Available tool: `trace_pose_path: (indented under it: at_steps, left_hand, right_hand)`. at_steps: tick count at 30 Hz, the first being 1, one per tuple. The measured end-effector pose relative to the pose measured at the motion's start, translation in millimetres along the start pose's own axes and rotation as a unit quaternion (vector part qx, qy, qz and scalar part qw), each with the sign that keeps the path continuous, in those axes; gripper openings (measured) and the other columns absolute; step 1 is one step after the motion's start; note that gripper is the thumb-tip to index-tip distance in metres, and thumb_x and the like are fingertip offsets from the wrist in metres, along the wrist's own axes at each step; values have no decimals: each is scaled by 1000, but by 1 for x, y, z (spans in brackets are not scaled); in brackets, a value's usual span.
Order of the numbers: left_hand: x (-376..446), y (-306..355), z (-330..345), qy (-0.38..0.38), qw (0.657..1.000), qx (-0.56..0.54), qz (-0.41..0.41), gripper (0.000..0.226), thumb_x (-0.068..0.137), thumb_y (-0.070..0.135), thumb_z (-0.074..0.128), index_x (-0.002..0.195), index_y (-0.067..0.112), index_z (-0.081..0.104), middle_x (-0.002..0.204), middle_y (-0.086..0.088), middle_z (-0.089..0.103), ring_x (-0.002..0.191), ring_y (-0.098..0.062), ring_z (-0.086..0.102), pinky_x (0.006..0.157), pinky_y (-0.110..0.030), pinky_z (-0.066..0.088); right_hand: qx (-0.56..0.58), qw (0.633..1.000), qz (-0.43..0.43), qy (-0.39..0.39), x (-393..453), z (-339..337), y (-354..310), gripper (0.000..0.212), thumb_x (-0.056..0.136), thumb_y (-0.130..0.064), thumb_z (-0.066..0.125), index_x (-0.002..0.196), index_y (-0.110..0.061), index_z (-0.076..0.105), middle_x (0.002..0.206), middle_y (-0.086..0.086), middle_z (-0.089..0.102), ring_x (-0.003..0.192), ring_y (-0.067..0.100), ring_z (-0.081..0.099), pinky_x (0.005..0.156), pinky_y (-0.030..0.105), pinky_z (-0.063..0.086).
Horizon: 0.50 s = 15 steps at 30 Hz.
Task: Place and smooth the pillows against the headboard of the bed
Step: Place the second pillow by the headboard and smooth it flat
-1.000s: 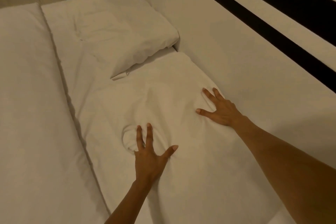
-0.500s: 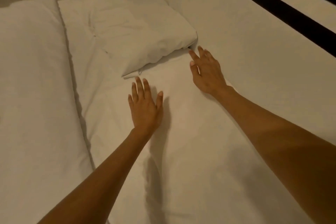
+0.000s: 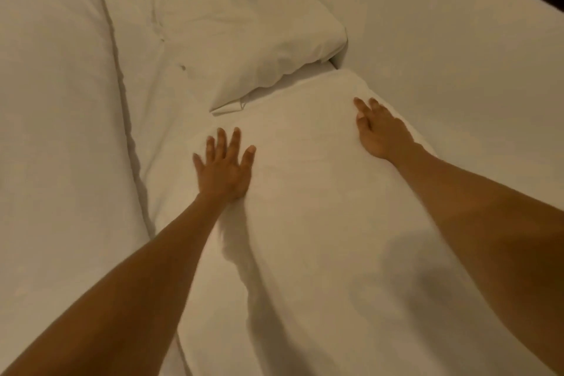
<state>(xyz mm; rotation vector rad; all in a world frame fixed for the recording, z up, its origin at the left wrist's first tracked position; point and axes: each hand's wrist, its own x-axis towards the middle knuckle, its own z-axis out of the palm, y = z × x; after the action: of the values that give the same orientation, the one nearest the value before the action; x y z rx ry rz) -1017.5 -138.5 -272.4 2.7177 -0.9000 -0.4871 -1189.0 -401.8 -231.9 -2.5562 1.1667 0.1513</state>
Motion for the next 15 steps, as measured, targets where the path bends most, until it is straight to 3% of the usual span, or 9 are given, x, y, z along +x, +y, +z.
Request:
trace_pose_path:
  at_steps: [2,5,9,11,13,15]
  left_hand:
    - [-3,-19,-11,-5,998,63,-23,62,100,52,12,155,29,-2,163,-4,-9,150,-27,-10,119,-53,-5]
    - [-15,-9,-26,60,993,99,-9,58,104,33,21,156,11,5,163,-10,-7,150,-30,-9,120,-54,0]
    - [-59,64,-19,90,993,-77,-1,62,103,39,25,155,9,10,163,-10,-3,151,-26,-2,120,-45,3]
    - [-93,87,11,71,991,-115,21,64,102,45,23,155,13,8,163,-6,-2,151,-22,-2,120,-42,0]
    - [-122,91,44,69,992,-99,45,66,99,49,19,156,19,4,163,-2,-3,151,-19,-4,120,-40,-4]
    - [-132,83,62,86,991,-94,38,65,98,50,19,156,23,4,163,1,-2,151,-18,-3,119,-40,-6]
  right_hand:
    - [-11,999,33,-10,-9,-16,14,53,103,-38,16,155,-27,13,161,9,17,147,28,20,119,45,18]
    - [-1,995,8,104,-25,-38,7,53,104,-33,24,154,-16,22,156,14,31,144,31,26,117,45,22]
    - [83,973,-95,193,-54,-31,-35,49,102,-29,31,151,-19,33,158,12,28,147,28,22,119,39,16]
    - [66,979,-113,157,-78,0,-34,50,102,-31,26,151,-24,32,159,9,26,148,26,21,119,37,15]
    - [20,992,-78,101,-104,33,-13,50,104,-33,21,153,-31,21,162,3,17,150,20,13,120,37,8]
    - [14,994,-39,103,-113,43,8,50,104,-33,20,154,-33,17,163,0,12,150,18,9,121,38,4]
